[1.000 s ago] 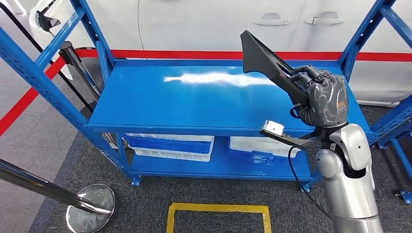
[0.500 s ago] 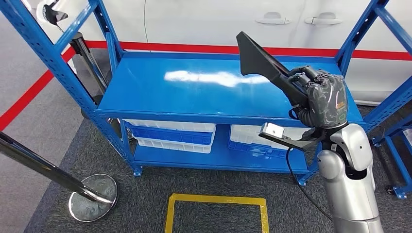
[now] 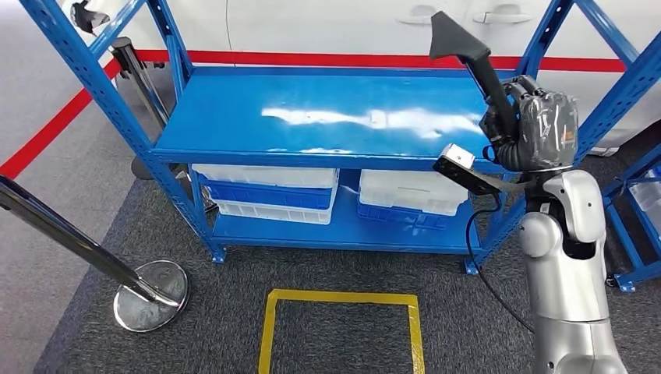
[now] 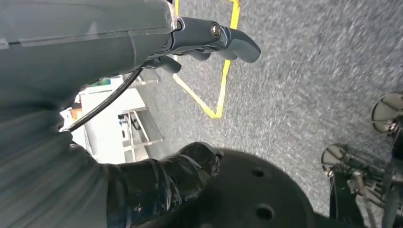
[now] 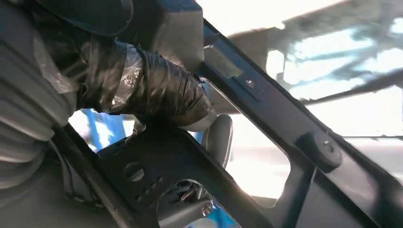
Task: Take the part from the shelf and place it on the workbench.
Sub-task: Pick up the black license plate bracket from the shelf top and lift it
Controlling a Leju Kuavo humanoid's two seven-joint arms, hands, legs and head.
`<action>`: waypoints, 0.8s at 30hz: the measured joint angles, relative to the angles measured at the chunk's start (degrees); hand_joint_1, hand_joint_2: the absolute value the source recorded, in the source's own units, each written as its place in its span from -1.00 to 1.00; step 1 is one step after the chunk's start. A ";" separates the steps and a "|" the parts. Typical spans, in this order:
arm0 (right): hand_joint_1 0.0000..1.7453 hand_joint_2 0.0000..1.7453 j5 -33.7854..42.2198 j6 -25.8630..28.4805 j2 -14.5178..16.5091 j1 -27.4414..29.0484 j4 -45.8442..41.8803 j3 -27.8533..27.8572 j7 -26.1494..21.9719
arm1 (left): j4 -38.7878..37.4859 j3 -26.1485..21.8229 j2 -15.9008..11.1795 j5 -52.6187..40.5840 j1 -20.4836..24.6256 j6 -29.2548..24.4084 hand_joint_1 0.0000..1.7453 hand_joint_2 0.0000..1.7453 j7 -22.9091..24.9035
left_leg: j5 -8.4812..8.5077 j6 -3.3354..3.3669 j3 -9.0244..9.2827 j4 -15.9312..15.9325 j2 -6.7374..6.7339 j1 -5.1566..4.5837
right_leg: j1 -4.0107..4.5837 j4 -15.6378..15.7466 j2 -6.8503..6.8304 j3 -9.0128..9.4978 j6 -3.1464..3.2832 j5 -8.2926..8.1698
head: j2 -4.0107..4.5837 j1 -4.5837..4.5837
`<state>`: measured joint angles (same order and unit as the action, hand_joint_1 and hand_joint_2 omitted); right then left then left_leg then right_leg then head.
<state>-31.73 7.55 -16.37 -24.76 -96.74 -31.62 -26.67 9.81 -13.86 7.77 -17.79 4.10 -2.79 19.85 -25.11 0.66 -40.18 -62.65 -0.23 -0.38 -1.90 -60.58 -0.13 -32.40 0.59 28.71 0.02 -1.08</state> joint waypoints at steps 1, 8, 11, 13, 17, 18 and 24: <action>1.00 1.00 0.97 -1.23 0.50 -1.23 1.64 0.40 1.24 | 0.00 -0.20 -0.02 0.14 0.00 -0.03 -1.00 1.00 0.02 | -2.84 -0.34 -0.89 -2.60 0.03 0.19 | -0.01 0.00 -0.03 -0.78 0.33 -0.75 | 0.00 0.01; 1.00 1.00 2.04 -2.72 12.42 -9.25 16.98 -0.67 5.97 | 0.04 -2.51 -0.05 1.50 0.28 -0.15 -1.00 1.00 -0.13 | -4.35 0.35 5.27 -5.69 -0.12 0.12 | 0.47 -0.09 0.73 -6.92 0.43 -5.86 | 0.00 0.01; 1.00 1.00 2.28 -2.16 16.11 -11.01 19.31 -2.79 6.07 | 0.19 -3.20 -0.21 1.41 0.85 -0.47 -1.00 1.00 -0.21 | -5.35 1.87 11.90 4.55 -1.09 -1.07 | 0.12 0.42 -0.25 -7.43 -0.40 -7.56 | 0.00 0.03; 1.00 1.00 2.43 -2.12 17.22 -11.78 20.16 -4.17 6.19 | 0.19 -3.60 -0.07 1.39 0.94 -0.69 -1.00 1.00 -0.33 | -3.89 1.90 11.58 5.89 -0.75 -1.17 | 0.02 1.10 -1.21 -7.36 -1.16 -8.47 | 0.00 0.07; 1.00 1.00 2.78 -2.01 18.29 -12.91 21.24 -6.78 6.37 | 0.17 -4.15 0.33 1.16 0.45 -1.00 -1.00 1.00 -0.26 | -0.29 2.64 9.09 7.01 0.21 -0.59 | 0.30 -5.94 -0.48 -9.51 -1.71 -0.05 | 0.00 0.07; 1.00 1.00 2.99 -1.91 18.28 -12.97 21.42 -7.14 6.37 | 0.17 -4.17 0.40 0.94 0.29 -1.16 -1.00 1.00 -0.15 | 0.38 2.73 8.04 6.79 0.49 -0.59 | 0.32 -9.67 -0.37 -10.15 -1.75 2.44 | 0.00 0.07; 1.00 1.00 4.32 -1.63 16.92 -12.51 21.39 -7.33 6.11 | 0.17 -4.20 0.96 0.33 -0.14 -0.67 -1.00 1.00 -0.05 | 3.21 1.82 1.64 3.77 3.05 -0.63 | 0.63 -4.68 1.75 -1.00 -0.98 0.48 | 0.00 0.09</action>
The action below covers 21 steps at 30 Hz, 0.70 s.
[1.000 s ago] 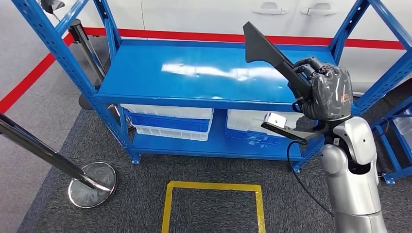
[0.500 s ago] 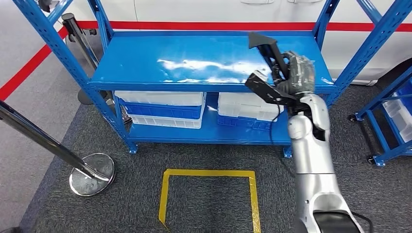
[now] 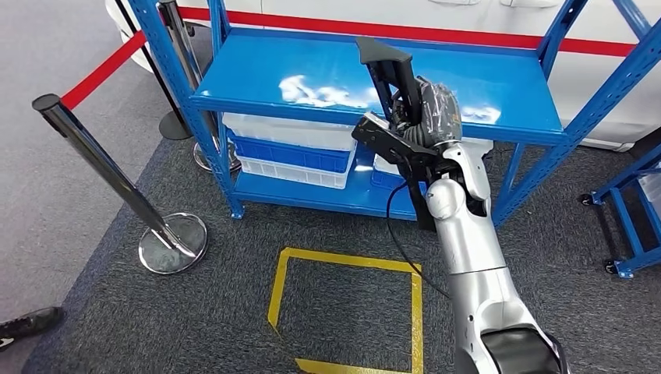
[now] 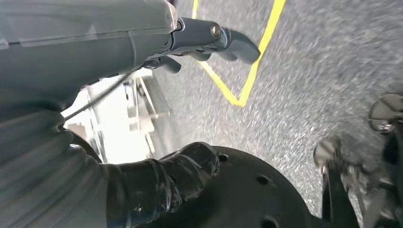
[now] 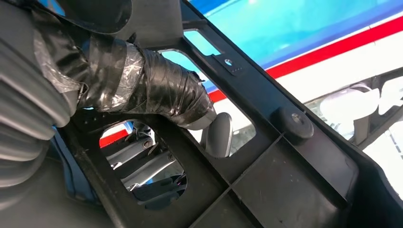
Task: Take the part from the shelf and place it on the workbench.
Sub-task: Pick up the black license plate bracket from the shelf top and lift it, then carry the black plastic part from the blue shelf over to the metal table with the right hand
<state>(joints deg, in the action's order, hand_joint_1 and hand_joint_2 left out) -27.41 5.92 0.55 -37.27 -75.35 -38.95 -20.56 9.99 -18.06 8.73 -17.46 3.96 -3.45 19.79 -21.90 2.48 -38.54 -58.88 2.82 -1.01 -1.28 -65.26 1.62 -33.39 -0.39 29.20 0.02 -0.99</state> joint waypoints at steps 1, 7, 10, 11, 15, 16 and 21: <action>1.00 1.00 0.02 0.03 -0.17 0.16 -0.15 0.00 -0.03 | 0.00 -0.01 0.06 -0.06 0.00 0.03 -1.00 1.00 0.00 | 0.40 -0.27 -0.48 -0.32 0.27 -0.02 | 0.06 2.64 0.67 1.59 0.22 0.52 | 0.00 -0.02; 1.00 1.00 1.63 -0.27 -5.06 3.13 -2.99 1.29 -3.17 | 0.00 -0.02 -0.16 -1.07 -0.39 0.41 -1.00 1.00 -0.15 | -2.18 -1.98 -2.68 -3.41 -0.03 0.14 | -0.46 5.74 -1.79 1.16 1.90 -1.36 | 0.00 0.03; 1.00 1.00 1.72 -0.92 -6.81 4.20 -3.87 2.32 -3.98 | 0.00 -0.04 -0.16 -1.16 -0.54 0.57 -1.00 1.00 -0.16 | -9.39 -3.19 -4.76 -14.09 -2.20 1.22 | -0.43 5.66 -3.28 -1.05 2.05 -3.16 | 0.00 0.07; 1.00 1.00 1.66 -1.14 -7.08 4.38 -3.97 2.47 -4.08 | 0.00 -0.04 -0.17 -1.17 -0.59 0.61 -1.00 1.00 -0.12 | -9.54 -3.56 -4.62 -16.38 -2.39 1.61 | -0.47 5.56 -3.72 -1.86 1.91 -3.71 | 0.00 0.07; 1.00 1.00 1.56 -1.67 -7.51 4.64 -4.53 2.80 -4.09 | 0.02 -0.07 -0.23 -1.22 -0.14 0.66 -1.00 1.00 -0.06 | -6.10 -4.05 4.91 -6.98 -4.76 2.09 | -0.65 4.89 -5.56 -4.36 0.86 -5.44 | 0.00 0.08; 1.00 1.00 1.54 -1.68 -7.61 4.62 -4.76 2.91 -4.09 | 0.04 -0.09 -0.25 -1.23 0.03 0.64 -1.00 1.00 -0.05 | -6.58 -3.82 7.58 -3.20 -5.73 1.85 | -0.66 4.90 -6.08 -4.53 0.43 -5.84 | 0.00 0.08; 1.00 1.00 1.24 -1.74 -7.94 4.64 -5.08 3.05 -4.08 | 0.07 -0.41 -0.29 -1.20 0.10 0.60 -1.00 1.00 0.04 | -5.25 -1.37 8.08 1.82 -4.58 1.07 | -0.92 5.20 -6.85 -4.88 -1.53 -6.06 | 0.00 0.04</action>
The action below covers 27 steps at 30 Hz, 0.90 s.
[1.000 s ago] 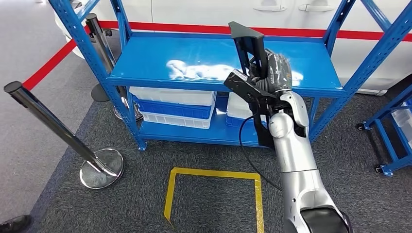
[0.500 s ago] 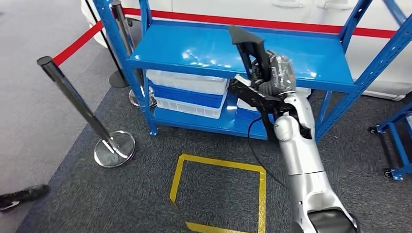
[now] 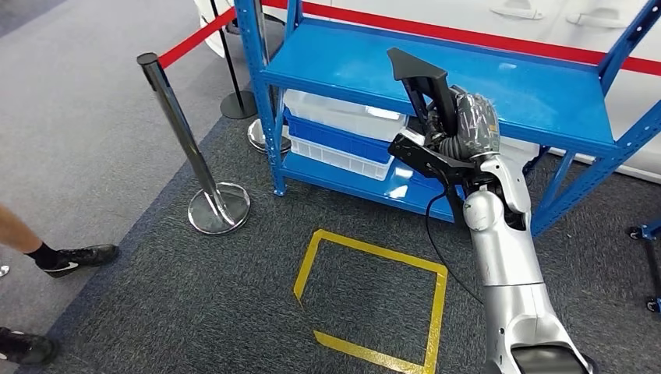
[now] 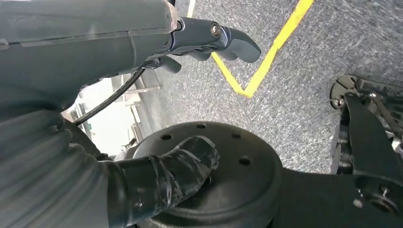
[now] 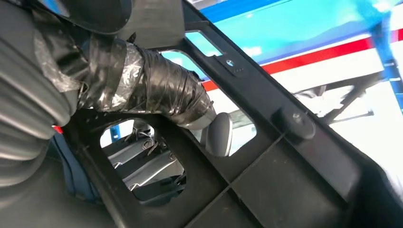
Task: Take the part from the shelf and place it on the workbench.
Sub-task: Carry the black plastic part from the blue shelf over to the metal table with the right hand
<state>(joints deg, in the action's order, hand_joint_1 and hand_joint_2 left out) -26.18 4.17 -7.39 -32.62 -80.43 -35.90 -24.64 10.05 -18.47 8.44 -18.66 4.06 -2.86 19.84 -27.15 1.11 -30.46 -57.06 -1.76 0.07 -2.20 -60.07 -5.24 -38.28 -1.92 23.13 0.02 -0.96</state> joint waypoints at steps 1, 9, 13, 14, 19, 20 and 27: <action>1.00 1.00 -0.15 0.01 -0.05 0.04 0.01 0.01 0.02 | 0.00 -0.03 0.01 0.02 0.04 -0.01 -1.00 1.00 -0.01 | 0.87 0.56 -0.57 0.28 0.45 0.06 | 0.00 -1.76 1.35 -0.59 -0.05 2.22 | 0.00 -0.01; 1.00 1.00 -3.24 0.58 3.18 -0.44 1.49 -0.20 2.07 | 0.00 -0.86 0.13 0.21 0.02 0.05 -1.00 1.00 -0.51 | 5.34 1.18 -7.59 -1.63 5.29 -0.79 | 1.47 -6.02 7.17 4.83 2.14 7.07 | 0.00 0.00; 1.00 1.00 -3.31 1.13 4.62 -0.98 2.16 -0.63 2.29 | 0.00 -1.15 0.24 0.14 -0.11 0.02 -1.00 1.00 -0.58 | 7.62 0.22 -9.15 -1.74 7.77 -1.04 | 1.43 -0.01 8.24 7.85 2.56 6.78 | 0.00 -0.03; 1.00 1.00 -3.27 1.20 4.87 -1.20 2.28 -0.78 2.30 | 0.00 -1.25 0.19 0.14 -0.25 0.02 -1.00 1.00 -0.60 | 7.77 -0.07 -9.47 -1.74 7.80 -1.16 | 1.26 0.21 7.53 7.58 2.73 6.33 | 0.00 -0.04; 1.00 1.00 -3.24 1.27 5.68 -1.68 2.81 -1.02 2.38 | 0.00 -1.50 0.13 0.13 -0.35 0.02 -1.00 1.00 -0.62 | -2.39 -1.72 -13.60 -14.39 2.67 -0.39 | 1.06 0.40 3.80 4.75 3.92 3.67 | 0.00 0.08; 1.00 1.00 -3.24 1.27 5.76 -1.70 2.90 -1.05 2.38 | 0.00 -1.50 0.13 0.13 -0.36 0.03 -1.00 1.00 -0.60 | -3.23 -2.06 -13.95 -17.31 2.37 -0.01 | 1.09 0.22 3.06 4.03 3.87 3.27 | 0.00 0.07; 1.00 1.00 -3.17 1.38 7.30 -2.89 3.65 -1.80 2.46 | 0.04 -1.56 0.08 0.04 -0.02 0.15 -1.00 1.00 -0.37 | -0.62 -1.40 -0.68 -1.67 -1.08 -0.40 | 0.82 -0.15 -1.12 1.18 2.23 0.76 | 0.00 0.08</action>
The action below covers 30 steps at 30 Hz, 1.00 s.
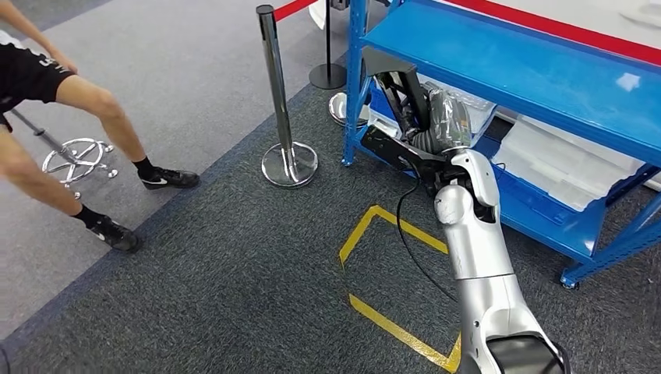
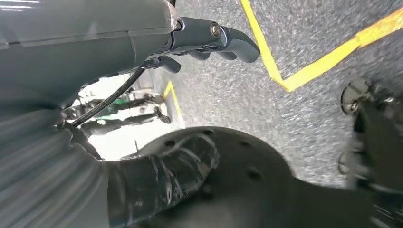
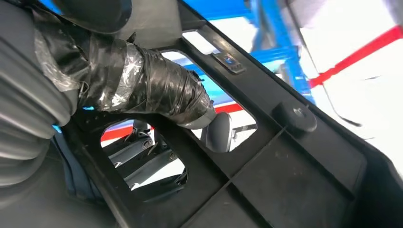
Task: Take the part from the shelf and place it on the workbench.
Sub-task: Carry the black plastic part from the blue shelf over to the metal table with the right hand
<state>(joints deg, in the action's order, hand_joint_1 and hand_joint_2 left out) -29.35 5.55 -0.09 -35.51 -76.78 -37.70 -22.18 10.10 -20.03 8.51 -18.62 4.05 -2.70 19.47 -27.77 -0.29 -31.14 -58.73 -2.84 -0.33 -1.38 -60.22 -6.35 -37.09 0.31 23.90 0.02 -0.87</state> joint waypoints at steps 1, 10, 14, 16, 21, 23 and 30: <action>1.00 1.00 0.02 0.02 0.14 -0.14 0.10 -0.15 0.02 | 0.00 -0.01 -0.01 0.00 -0.03 0.01 -1.00 1.00 0.04 | 0.38 0.45 -0.03 0.78 0.34 -0.36 | -0.15 0.32 -0.56 0.01 -0.39 -0.50 | 0.00 0.00; 1.00 1.00 0.36 0.07 0.70 -0.21 1.82 -0.89 0.73 | 0.00 -0.34 0.72 -0.49 0.00 -2.29 -1.00 1.00 1.94 | 5.60 2.65 -5.22 1.20 4.69 0.13 | -0.40 -13.73 6.39 -2.38 -1.55 9.60 | 0.00 0.00; 1.00 1.00 0.73 0.09 0.81 -0.59 2.64 -0.98 0.59 | 0.00 -0.36 2.00 -0.68 0.20 -3.51 -1.00 1.00 2.63 | 6.59 1.42 -8.61 -1.35 7.17 0.55 | -0.86 -2.16 9.19 5.37 -1.72 6.84 | 0.00 -0.01; 1.00 1.00 0.76 0.11 1.01 -0.71 3.06 -1.07 0.60 | -0.01 -0.38 2.30 -0.67 0.19 -3.37 -1.00 1.00 2.73 | 7.58 0.68 -9.48 -1.64 8.35 0.47 | -0.60 -1.68 9.54 5.20 -1.15 6.72 | 0.00 -0.01; 1.00 1.00 0.77 0.28 1.59 -1.39 3.88 -1.18 0.60 | -0.02 -0.68 2.49 -0.01 0.04 -3.76 -1.00 1.00 2.37 | 2.14 -0.68 -12.39 -7.80 4.62 0.48 | -0.54 -1.18 6.42 3.14 0.83 4.58 | 0.00 0.13; 1.00 1.00 0.86 0.43 1.57 -1.54 4.08 -1.15 0.59 | -0.02 -1.05 2.65 0.73 0.07 -4.50 -1.00 1.00 1.44 | -1.79 -0.98 -14.09 -15.04 3.42 0.67 | -0.12 -1.18 5.01 2.13 1.11 3.76 | 0.00 0.16; 1.00 1.00 0.93 0.62 1.47 -1.99 4.52 -1.14 0.33 | -0.02 -2.26 2.86 1.55 0.18 -4.94 -1.00 1.00 0.67 | 0.02 2.05 -1.41 -1.12 -0.68 -1.06 | 0.62 -0.80 0.17 0.44 0.70 1.78 | 0.00 0.16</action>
<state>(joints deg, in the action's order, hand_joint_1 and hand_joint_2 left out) -28.41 6.17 1.38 -37.50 -72.26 -38.84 -21.86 10.08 -22.28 11.37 -17.07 4.22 -7.64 20.14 -27.75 1.76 -32.55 -59.85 -3.52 -1.39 -0.76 -61.03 -6.18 -36.65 1.01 25.67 0.02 -0.71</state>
